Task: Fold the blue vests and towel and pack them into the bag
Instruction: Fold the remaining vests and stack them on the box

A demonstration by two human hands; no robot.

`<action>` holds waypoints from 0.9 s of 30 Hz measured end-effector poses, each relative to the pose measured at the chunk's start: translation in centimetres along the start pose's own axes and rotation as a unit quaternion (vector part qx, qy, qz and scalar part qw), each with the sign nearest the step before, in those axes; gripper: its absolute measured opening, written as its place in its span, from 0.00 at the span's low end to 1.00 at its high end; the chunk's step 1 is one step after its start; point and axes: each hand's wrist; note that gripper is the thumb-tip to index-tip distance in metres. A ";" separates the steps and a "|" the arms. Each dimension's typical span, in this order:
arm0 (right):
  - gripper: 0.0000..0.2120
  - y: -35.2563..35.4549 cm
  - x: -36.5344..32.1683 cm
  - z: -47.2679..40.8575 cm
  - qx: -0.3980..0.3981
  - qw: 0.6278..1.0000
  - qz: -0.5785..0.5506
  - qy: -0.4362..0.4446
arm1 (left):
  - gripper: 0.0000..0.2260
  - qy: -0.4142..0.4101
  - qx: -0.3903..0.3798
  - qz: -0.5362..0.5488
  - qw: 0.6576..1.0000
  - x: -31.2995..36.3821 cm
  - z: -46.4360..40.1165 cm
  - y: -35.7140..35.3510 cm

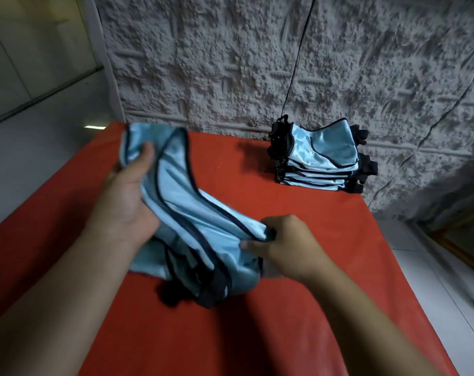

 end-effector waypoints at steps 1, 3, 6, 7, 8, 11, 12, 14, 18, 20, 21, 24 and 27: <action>0.18 0.7 0.4 -0.1 -0.019 0.999 0.040 0.000 | 0.31 -0.006 0.014 0.011 1.000 0.7 -0.3 0.7; 0.18 1.7 1.1 0.1 -0.067 0.996 0.054 -0.005 | 0.25 -0.016 0.031 0.010 0.999 1.4 -0.4 1.9; 0.22 3.3 1.5 0.4 -0.114 0.993 -0.032 -0.028 | 0.26 -0.019 0.050 -0.014 0.999 1.7 -0.4 3.1; 0.21 3.7 1.7 0.4 -0.115 0.992 -0.037 -0.048 | 0.26 -0.021 0.056 -0.016 0.998 1.7 -0.3 3.2; 0.20 4.2 2.0 0.4 -0.106 0.992 -0.020 -0.073 | 0.25 -0.025 0.065 -0.017 0.997 1.9 -0.3 3.2; 0.08 5.0 3.4 0.1 0.008 0.987 0.021 -0.162 | 0.22 -0.043 0.107 0.007 0.993 2.3 -0.7 3.6; 0.07 4.9 3.5 0.1 0.047 0.983 0.017 -0.175 | 0.21 -0.052 0.115 0.013 0.992 2.4 -0.7 3.9; 0.10 4.5 3.3 0.1 0.084 0.982 -0.015 -0.169 | 0.22 -0.061 0.138 0.020 0.988 2.5 -0.9 4.2; 0.15 4.3 2.6 -0.4 0.131 0.924 -0.313 -0.178 | 0.23 -0.055 0.156 0.016 0.986 1.9 -0.8 4.2; 0.17 4.5 3.2 -0.9 0.161 0.889 -0.382 -0.197 | 0.22 -0.053 0.158 -0.011 0.986 0.9 -0.8 3.7; 0.18 4.6 3.7 -1.1 0.178 0.900 -0.336 -0.211 | 0.21 -0.052 0.151 -0.025 0.987 0.4 -0.7 3.4; 0.18 4.5 4.4 -0.5 0.238 0.939 -0.033 -0.247 | 0.17 -0.047 0.137 -0.072 0.987 -0.7 -0.6 2.7; 0.08 3.8 2.8 1.0 0.219 0.958 0.037 -0.180 | 0.17 -0.043 0.149 -0.078 0.985 -0.8 -0.8 2.8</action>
Point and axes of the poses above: each hand's wrist, its own z-axis away from the middle knuckle, its own y-axis out of the back of the hand, x = y × z, and after that the axes turned 6 degrees about -x, right-handed
